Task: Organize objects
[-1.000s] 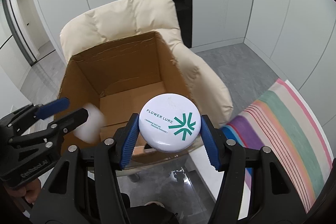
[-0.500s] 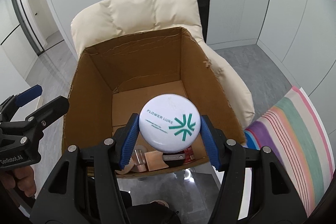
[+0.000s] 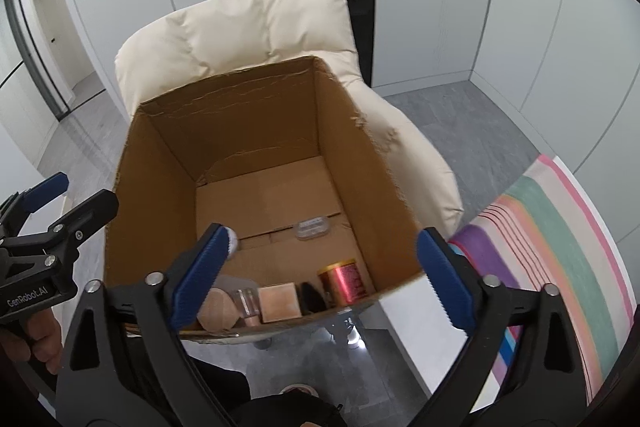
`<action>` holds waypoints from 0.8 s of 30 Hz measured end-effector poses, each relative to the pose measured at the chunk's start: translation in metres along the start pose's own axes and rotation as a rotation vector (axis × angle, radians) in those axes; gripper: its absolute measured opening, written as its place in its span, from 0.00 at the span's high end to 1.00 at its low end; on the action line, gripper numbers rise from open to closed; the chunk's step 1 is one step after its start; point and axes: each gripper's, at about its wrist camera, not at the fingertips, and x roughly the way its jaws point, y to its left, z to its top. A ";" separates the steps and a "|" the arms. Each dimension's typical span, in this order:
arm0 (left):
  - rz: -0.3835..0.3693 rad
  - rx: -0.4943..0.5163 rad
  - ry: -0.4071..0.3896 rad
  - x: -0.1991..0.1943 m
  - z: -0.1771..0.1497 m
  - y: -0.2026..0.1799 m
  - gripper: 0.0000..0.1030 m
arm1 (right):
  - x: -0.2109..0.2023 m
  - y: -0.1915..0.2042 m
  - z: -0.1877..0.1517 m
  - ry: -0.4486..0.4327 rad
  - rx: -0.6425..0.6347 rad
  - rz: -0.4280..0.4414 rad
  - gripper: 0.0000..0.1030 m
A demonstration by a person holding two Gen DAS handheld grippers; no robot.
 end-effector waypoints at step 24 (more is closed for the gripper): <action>-0.056 0.106 -0.001 0.003 0.000 -0.092 0.00 | -0.036 -0.091 -0.031 -0.031 0.134 -0.164 0.00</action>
